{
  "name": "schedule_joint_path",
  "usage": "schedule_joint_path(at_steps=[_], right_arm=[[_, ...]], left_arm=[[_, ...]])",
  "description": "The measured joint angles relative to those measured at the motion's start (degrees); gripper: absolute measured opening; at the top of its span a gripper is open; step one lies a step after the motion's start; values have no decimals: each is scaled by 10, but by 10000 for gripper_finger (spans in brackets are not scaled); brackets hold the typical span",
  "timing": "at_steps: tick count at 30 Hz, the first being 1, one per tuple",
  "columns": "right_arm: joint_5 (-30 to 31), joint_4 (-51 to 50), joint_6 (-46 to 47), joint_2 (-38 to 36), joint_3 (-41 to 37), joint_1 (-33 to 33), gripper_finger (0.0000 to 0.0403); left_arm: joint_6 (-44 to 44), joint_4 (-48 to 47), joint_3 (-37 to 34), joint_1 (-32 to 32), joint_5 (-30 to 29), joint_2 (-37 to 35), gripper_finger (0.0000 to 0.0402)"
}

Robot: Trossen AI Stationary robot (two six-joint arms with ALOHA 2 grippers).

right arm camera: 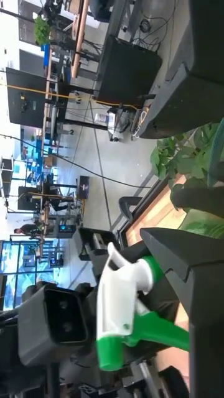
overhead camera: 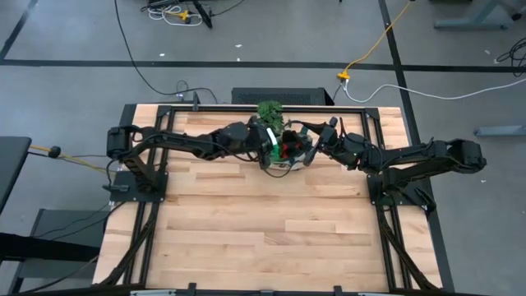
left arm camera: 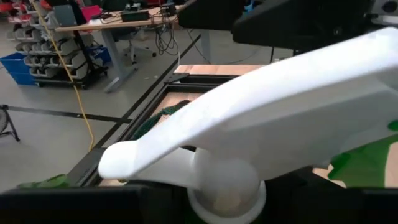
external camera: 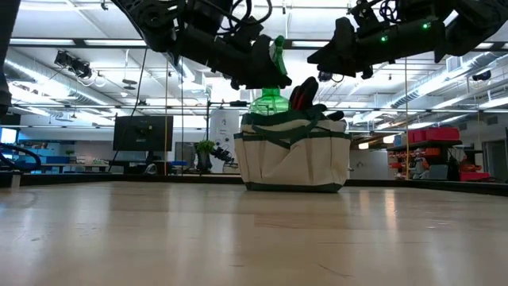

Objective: Pick & Place Garden tools in Gardening bag
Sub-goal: Put the green spray bottle into the green gardening bag

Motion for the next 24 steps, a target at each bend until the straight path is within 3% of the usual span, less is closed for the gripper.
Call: schedule_joint_path(at_steps=[24], right_arm=[[-5, 1, 1, 0, 0, 0, 247]], left_arm=[[-15, 5, 0, 24, 29, 55, 133]])
